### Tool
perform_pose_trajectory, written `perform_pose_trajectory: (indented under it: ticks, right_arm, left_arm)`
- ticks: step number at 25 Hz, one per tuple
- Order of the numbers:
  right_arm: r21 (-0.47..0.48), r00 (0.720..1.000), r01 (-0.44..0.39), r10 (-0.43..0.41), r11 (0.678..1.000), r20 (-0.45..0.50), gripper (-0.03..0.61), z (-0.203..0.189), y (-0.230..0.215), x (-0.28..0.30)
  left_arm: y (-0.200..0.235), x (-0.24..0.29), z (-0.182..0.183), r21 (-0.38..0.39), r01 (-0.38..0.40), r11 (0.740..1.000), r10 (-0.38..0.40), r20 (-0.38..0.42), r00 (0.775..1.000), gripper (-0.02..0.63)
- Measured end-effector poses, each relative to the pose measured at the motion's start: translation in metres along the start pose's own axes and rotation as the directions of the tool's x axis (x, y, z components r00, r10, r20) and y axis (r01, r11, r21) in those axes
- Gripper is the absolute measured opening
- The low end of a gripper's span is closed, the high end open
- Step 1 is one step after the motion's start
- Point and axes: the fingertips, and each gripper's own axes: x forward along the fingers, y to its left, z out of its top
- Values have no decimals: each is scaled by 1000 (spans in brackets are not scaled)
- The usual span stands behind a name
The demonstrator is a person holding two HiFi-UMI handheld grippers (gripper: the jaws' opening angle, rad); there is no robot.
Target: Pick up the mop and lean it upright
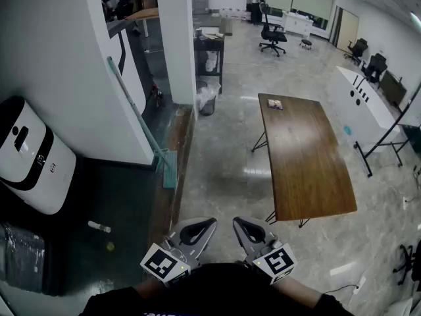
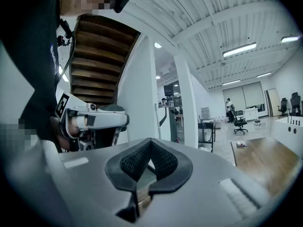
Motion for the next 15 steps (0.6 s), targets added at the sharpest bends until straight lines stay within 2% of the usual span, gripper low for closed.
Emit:
perform_pose_trajectory:
  ticks: [9,15]
  right_arm:
    - [11,1000,-6,6,1000,3,2,-1,-1,-9]
    - [75,1000,3,-5,997,30,5,-4,-13,-19]
  left_arm:
    - [-11,5,-3,0,-8,1000,8,-6,1000,20]
    - [-17,11,-8,-4,-22,1000,22,-15,1000,20]
